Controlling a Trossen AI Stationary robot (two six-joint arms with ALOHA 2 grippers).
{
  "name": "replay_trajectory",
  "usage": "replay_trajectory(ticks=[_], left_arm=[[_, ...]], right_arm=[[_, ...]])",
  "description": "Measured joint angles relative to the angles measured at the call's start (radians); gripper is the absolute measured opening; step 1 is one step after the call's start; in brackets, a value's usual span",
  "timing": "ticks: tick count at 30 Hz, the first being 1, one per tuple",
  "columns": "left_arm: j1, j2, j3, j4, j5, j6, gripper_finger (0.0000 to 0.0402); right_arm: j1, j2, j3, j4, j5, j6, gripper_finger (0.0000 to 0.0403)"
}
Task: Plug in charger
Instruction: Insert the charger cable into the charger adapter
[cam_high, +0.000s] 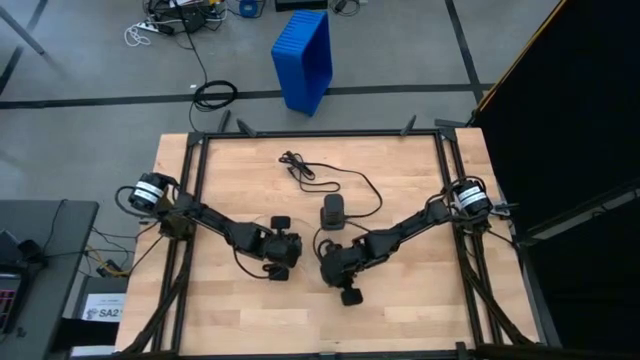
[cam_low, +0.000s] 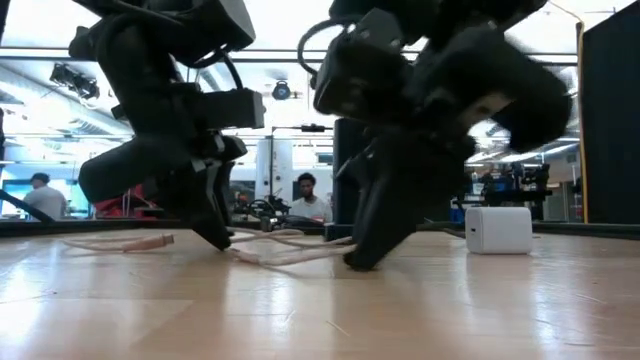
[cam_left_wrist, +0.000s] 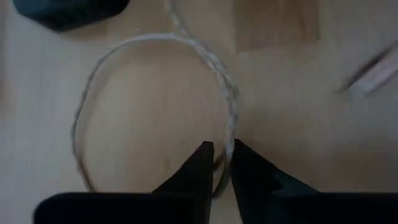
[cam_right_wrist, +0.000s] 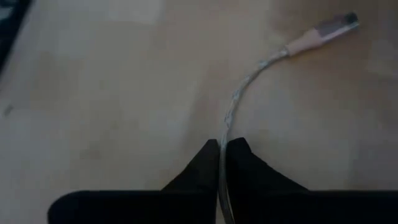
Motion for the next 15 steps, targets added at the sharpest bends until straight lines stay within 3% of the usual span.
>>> replay_trajectory(ticks=[7,15], left_arm=[[0.001,-0.037,-0.001,-0.076,0.027,-0.009,0.0018],[-0.015,-0.261,-0.073,0.014,-0.002,-0.006,0.0028]], right_arm=[[0.028,-0.048,0.011,0.012,0.013,-0.063,0.0],[0.044,-0.126,0.011,0.049,-0.01,-0.127,0.0]])
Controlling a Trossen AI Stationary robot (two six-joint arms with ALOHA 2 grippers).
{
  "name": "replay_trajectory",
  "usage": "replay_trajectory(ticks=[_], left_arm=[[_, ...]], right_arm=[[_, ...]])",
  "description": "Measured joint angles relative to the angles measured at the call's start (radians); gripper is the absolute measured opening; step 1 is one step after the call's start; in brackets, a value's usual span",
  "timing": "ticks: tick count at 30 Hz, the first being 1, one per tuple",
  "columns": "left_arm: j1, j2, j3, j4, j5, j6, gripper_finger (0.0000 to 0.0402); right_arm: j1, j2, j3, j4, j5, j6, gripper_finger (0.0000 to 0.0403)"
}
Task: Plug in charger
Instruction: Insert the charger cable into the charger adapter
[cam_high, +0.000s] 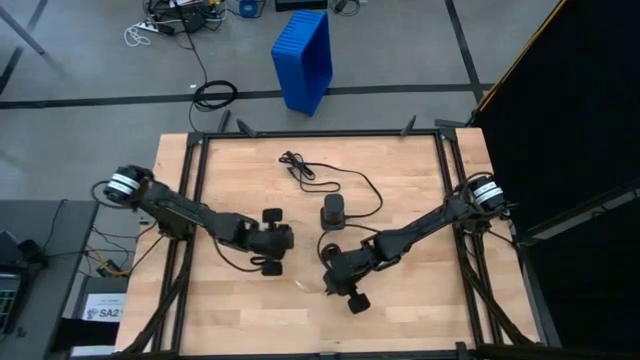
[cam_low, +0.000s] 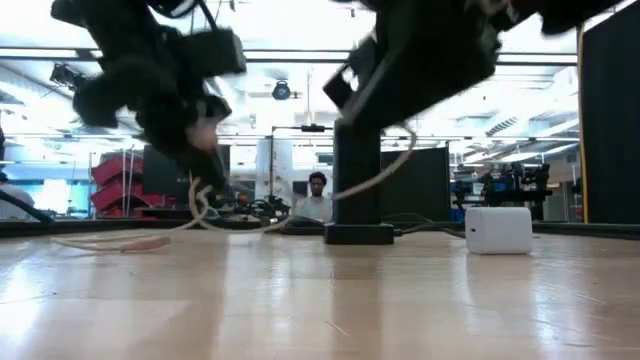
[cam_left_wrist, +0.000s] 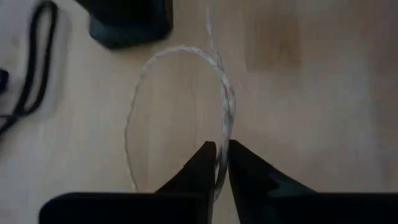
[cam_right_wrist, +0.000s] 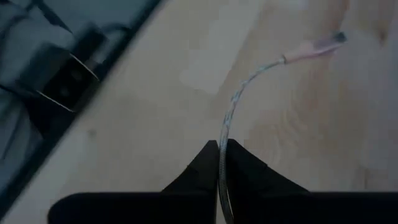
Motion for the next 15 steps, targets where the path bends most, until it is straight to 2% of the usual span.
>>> replay_trajectory(ticks=[5,9,13,15], left_arm=[[-0.033,-0.118,-0.107,0.224,0.003,0.023,0.0029],[-0.061,-0.161,-0.186,0.369,0.006,0.042,0.0029],[-0.066,-0.171,-0.224,0.359,0.005,0.017,0.0029],[-0.061,-0.171,-0.227,0.278,-0.002,-0.025,0.0029]], right_arm=[[0.001,-0.004,0.0,0.089,-0.102,-0.037,0.0],[-0.001,-0.004,0.0,0.099,-0.112,-0.049,0.0],[-0.008,-0.004,0.0,0.104,-0.116,-0.051,0.0],[-0.011,-0.004,0.0,0.104,-0.116,-0.051,0.0]])
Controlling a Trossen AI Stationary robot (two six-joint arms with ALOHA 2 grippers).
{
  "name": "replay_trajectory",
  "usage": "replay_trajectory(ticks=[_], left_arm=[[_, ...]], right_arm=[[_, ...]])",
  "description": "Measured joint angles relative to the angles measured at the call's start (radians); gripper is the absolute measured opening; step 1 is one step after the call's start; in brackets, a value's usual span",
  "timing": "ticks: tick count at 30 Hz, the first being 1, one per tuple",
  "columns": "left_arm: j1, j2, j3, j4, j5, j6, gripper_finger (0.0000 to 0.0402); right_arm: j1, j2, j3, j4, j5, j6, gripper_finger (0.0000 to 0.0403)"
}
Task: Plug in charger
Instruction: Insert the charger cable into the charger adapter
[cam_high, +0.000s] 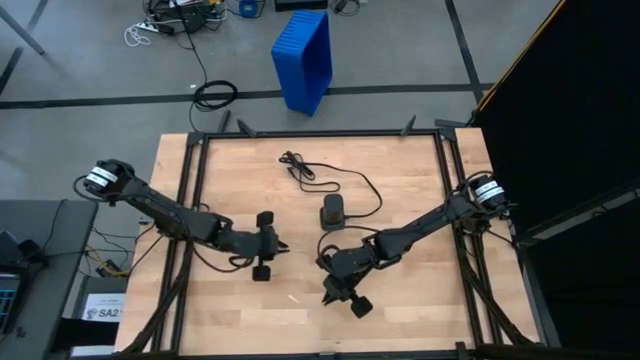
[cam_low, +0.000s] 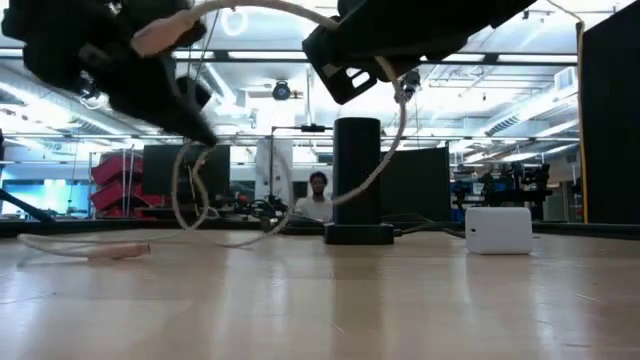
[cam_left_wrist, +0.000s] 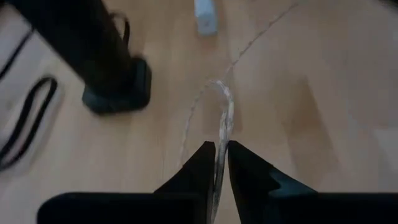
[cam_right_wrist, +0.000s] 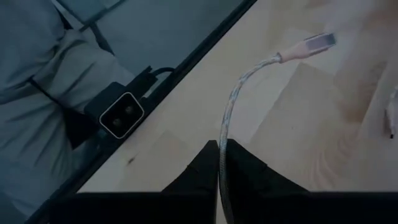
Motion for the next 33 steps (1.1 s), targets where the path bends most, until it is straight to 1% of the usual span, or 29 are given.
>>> replay_trajectory(ticks=[4,6,8,11,15,17,19,22,25,29,33], left_arm=[[0.019,0.0,-0.001,-0.2,-0.025,-0.093,0.0038],[0.019,0.0,-0.002,-0.246,-0.026,-0.114,0.0053],[0.018,0.0,-0.002,-0.243,-0.015,-0.111,0.0077],[0.019,0.0,0.009,-0.257,-0.012,-0.104,0.0124],[0.019,0.0,0.043,-0.38,-0.09,-0.111,0.0186],[0.019,0.0,0.055,-0.398,-0.112,-0.121,0.021],[0.019,0.0,0.057,-0.349,-0.114,-0.113,0.0227],[0.01,0.0,0.059,-0.239,-0.086,-0.086,0.0236],[-0.002,0.0,0.059,-0.138,-0.067,-0.062,0.0235],[-0.01,0.005,0.059,-0.009,-0.067,-0.039,0.0229],[-0.01,0.005,0.059,0.084,-0.067,-0.016,0.0228]], right_arm=[[-0.006,0.0,0.0,-0.001,0.0,0.001,0.0],[-0.01,0.0,0.0,-0.002,0.0,0.004,0.0],[-0.016,0.0,0.0,-0.005,-0.001,0.003,0.0],[-0.027,0.0,0.0,-0.011,-0.009,0.002,0.0],[-0.048,0.0,0.0,-0.023,-0.078,-0.001,0.0],[-0.052,0.0,0.0,-0.022,-0.09,-0.002,0.0],[-0.056,0.0,-0.009,-0.01,-0.097,-0.007,0.0],[-0.066,0.0,-0.045,0.048,-0.127,-0.009,0.0],[-0.086,0.0,-0.106,0.166,-0.158,0.017,0.0],[-0.108,-0.005,-0.193,0.326,-0.185,0.072,0.0],[-0.113,-0.045,-0.266,0.47,-0.19,0.096,0.0]])
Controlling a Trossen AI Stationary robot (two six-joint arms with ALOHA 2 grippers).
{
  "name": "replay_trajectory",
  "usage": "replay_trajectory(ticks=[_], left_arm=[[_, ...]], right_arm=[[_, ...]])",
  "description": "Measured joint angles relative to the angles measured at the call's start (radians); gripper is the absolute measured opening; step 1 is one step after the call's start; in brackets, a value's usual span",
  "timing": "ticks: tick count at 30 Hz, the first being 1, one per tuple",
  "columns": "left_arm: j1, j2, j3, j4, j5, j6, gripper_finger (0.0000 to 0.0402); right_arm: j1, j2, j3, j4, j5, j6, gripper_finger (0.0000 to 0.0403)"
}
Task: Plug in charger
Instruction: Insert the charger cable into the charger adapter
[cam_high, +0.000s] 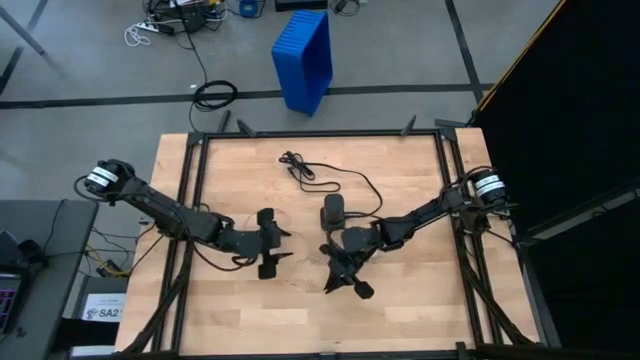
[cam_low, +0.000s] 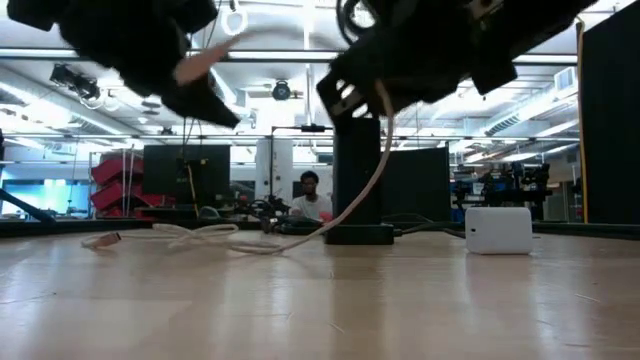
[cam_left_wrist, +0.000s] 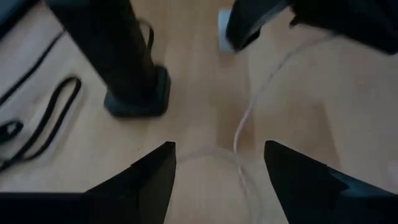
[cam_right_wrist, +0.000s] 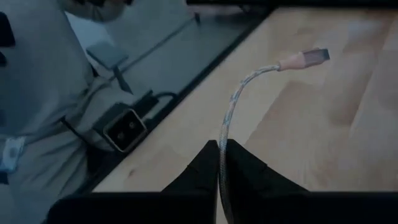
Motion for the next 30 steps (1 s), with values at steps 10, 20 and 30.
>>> replay_trajectory(ticks=[10,20,30], left_arm=[[-0.001,0.0,0.0,0.194,-0.035,0.144,0.0227],[0.002,0.0,0.0,0.284,0.003,0.261,0.0227],[-0.013,0.001,0.0,0.274,0.133,0.183,0.0227]], right_arm=[[0.0,-0.188,-0.223,0.277,0.048,0.0,0.0],[0.0,-0.22,-0.291,0.393,0.112,0.004,0.0],[-0.02,-0.219,-0.291,0.345,0.203,0.039,0.0]])
